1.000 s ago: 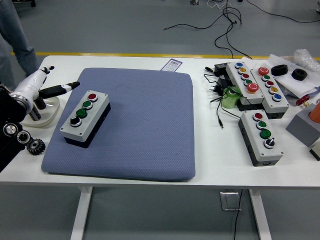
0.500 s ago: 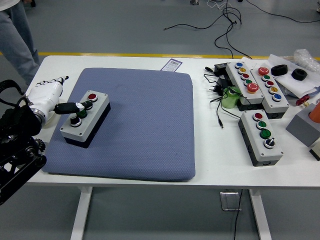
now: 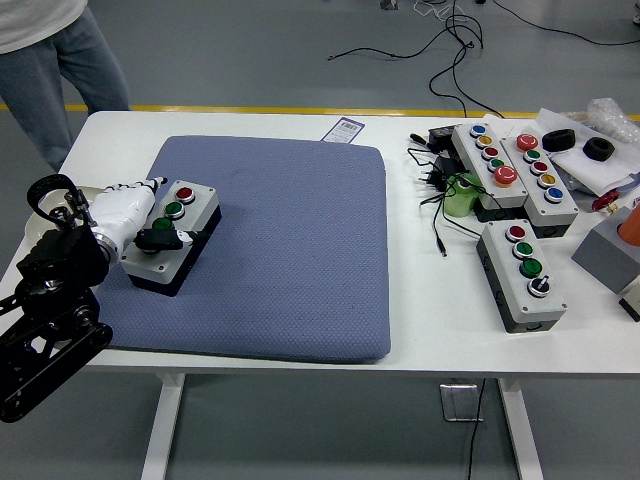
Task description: Pick up the button,place it on the desk,press the button,press the button
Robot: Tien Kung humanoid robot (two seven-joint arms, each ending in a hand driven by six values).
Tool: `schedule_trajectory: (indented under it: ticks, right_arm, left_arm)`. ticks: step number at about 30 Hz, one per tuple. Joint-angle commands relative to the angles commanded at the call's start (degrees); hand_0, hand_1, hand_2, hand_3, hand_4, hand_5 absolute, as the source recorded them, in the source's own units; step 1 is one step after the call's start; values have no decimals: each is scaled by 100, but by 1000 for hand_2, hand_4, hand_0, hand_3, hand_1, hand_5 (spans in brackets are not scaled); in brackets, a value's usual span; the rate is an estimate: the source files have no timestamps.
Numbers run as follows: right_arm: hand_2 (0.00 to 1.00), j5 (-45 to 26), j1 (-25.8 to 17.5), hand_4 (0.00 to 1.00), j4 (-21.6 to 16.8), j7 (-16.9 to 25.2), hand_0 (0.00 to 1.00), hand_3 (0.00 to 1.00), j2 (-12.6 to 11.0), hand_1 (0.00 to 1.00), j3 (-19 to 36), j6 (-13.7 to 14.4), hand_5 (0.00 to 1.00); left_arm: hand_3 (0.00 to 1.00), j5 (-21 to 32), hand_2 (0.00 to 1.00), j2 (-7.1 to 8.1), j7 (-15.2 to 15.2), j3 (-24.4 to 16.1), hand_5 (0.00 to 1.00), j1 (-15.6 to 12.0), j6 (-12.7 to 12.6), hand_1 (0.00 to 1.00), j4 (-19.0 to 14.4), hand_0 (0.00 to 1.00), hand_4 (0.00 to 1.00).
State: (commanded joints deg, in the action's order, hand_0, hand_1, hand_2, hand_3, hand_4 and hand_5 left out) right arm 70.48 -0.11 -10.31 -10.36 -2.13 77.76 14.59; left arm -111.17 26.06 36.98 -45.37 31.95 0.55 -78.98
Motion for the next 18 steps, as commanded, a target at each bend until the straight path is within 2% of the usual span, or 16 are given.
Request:
schedule_trajectory:
  ticks: [4,5,10,11,17,18]
  right_arm:
    - [769,17,7,367,0,-4,665,664,-4,720,10,7,142]
    - [767,22,7,366,0,-4,661,662,-4,717,17,9,142]
    - [767,32,13,366,0,1,661,662,-7,717,33,17,142]
    - [765,36,13,366,0,2,660,660,-7,716,37,18,142]
    - [765,74,17,366,0,2,660,660,-10,716,61,24,142]
    - [765,80,17,366,0,2,657,658,-12,716,65,26,142]
  left_arm:
    - [998,-87,998,-103,0,127,734,105,64,998,133,837,998]
    - [998,-126,998,-135,0,144,637,135,86,980,178,767,998]
    - [998,-491,998,-301,0,110,637,255,254,980,455,767,998]
    - [998,-538,998,-318,0,96,545,264,262,932,483,712,998]
    - [998,-718,998,-411,0,48,545,305,338,932,610,712,998]
    - [998,-708,998,-435,0,33,492,312,365,851,648,643,998]
